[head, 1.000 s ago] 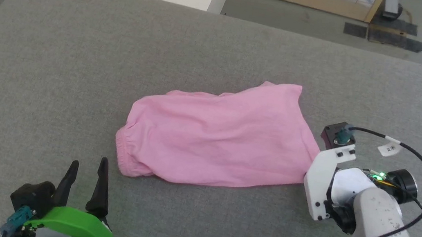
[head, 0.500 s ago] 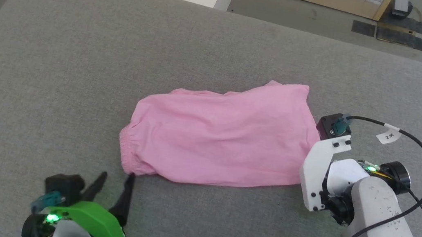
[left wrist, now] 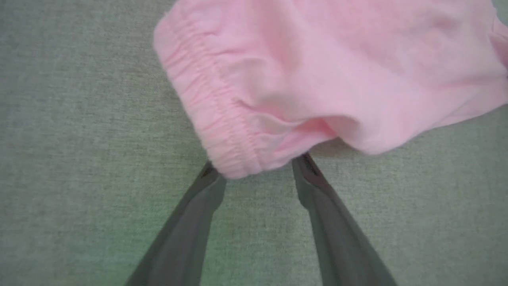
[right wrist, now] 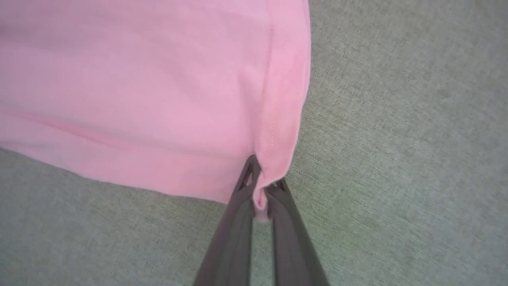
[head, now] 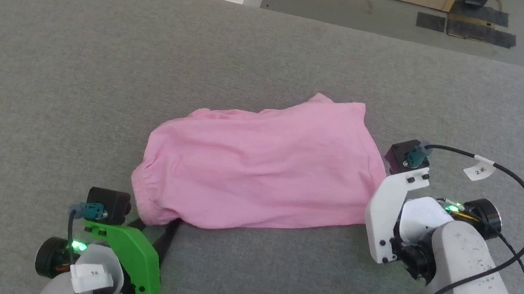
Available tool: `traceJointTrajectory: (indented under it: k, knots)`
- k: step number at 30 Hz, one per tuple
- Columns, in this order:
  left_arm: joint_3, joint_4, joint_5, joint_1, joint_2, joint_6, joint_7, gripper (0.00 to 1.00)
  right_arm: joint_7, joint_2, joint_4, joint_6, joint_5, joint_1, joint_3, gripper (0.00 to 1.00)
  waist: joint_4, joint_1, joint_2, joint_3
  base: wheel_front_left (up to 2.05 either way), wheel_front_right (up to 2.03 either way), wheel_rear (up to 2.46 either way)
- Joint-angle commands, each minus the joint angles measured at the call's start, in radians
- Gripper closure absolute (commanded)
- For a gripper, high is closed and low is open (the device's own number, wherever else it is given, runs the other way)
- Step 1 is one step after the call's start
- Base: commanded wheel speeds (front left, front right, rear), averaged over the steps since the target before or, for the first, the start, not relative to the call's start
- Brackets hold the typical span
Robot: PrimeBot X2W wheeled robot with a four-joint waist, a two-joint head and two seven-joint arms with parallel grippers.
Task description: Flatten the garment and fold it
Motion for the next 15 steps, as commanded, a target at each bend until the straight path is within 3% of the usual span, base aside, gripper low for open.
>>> traceJointTrajectory:
  k: [1,8,12,15]
  knots:
    - [0.001,0.004,-0.011,-0.011,-0.003,-0.009,-0.003,1.0,-0.004,-0.001,-0.005,-0.001,0.004,0.011,-0.001,1.0,-0.005,0.0,0.008,0.004,0.0,0.0,0.0]
    - [0.013,-0.047,-0.047,0.009,0.007,-0.004,0.038,1.0,-0.003,-0.005,-0.03,-0.001,0.019,0.016,-0.013,1.0,-0.001,0.0,0.008,-0.016,0.0,0.0,0.0]
    - [0.034,-0.172,-0.139,0.023,0.031,-0.019,0.142,1.0,0.045,-0.032,-0.104,-0.001,0.116,0.017,-0.018,1.0,0.001,0.0,0.008,-0.048,0.0,0.0,0.0]
    - [0.068,-0.301,-0.221,-0.007,0.083,-0.033,0.238,1.0,0.104,-0.086,-0.218,-0.001,0.222,0.003,-0.043,1.0,0.002,0.0,0.008,-0.073,0.0,0.0,0.0]
